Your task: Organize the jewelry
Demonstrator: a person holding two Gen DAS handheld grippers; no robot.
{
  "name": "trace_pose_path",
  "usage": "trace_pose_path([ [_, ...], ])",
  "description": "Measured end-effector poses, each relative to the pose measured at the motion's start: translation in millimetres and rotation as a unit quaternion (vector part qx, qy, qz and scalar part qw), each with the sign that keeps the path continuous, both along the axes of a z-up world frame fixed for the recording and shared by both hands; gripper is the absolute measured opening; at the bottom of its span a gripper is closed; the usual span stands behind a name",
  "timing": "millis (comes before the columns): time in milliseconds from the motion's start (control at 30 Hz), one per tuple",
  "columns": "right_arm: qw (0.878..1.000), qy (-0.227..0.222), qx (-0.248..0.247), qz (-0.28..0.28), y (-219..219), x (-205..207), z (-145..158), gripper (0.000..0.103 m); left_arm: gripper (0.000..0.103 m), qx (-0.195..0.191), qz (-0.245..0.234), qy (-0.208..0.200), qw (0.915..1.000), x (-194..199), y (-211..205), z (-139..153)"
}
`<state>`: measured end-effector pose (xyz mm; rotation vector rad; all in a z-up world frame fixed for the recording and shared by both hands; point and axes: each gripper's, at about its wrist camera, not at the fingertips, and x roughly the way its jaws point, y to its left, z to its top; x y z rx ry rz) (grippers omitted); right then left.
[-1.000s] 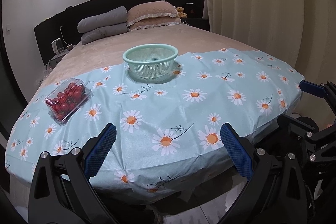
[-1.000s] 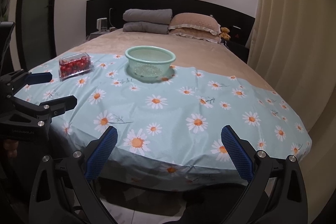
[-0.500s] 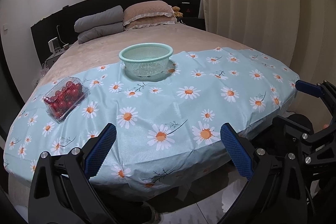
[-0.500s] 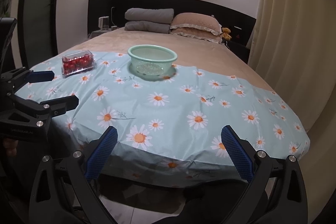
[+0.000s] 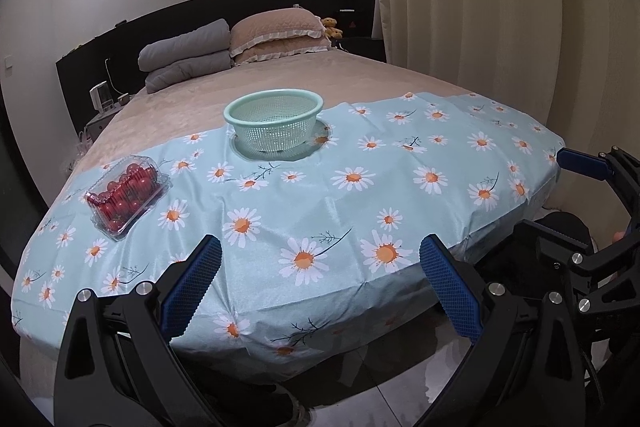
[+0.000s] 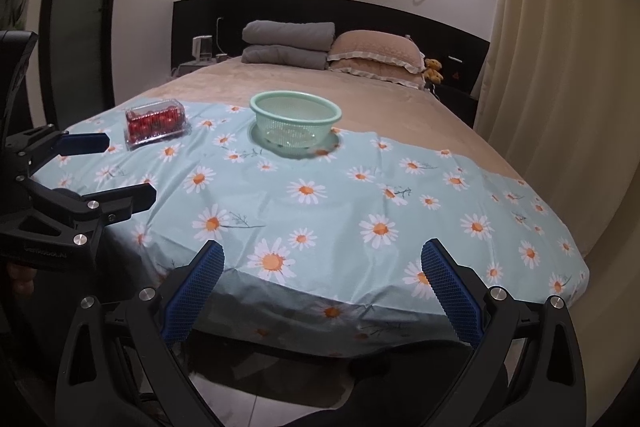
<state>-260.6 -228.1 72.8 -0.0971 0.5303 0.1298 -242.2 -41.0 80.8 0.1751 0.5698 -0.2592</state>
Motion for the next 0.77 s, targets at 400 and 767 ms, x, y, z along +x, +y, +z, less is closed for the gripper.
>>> trace_pose_path([
  [400, 1.0, -0.002, -0.004, 0.002, 2, -2, 1, 0.095, 0.097, -0.001, 0.009, -0.006, 0.9999, -1, 10, 5],
  [767, 1.0, -0.002, -0.008, 0.003, 3, -3, 2, 0.095, 0.097, -0.012, 0.041, 0.0, 0.9991, 2, 17, 7],
])
